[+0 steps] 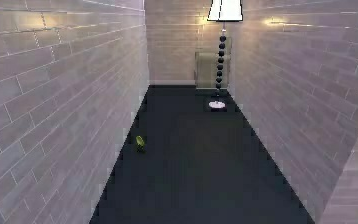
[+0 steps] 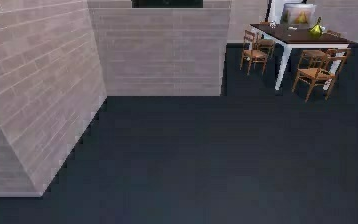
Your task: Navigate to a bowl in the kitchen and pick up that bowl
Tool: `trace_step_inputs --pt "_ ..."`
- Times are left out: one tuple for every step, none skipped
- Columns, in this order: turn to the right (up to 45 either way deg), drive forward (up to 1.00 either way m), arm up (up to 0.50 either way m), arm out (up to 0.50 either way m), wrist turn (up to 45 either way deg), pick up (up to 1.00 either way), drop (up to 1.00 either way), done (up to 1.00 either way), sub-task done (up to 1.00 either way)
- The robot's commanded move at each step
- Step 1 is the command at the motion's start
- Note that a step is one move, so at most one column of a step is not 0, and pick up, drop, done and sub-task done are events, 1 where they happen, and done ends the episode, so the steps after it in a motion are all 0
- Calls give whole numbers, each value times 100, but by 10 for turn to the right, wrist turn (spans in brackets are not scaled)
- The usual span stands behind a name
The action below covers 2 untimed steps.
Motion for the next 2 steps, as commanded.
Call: trace_step_inputs --pt "450 0 0 0 0 0 0 0 0" --pt "450 0 0 0 0 0 0 0 0"
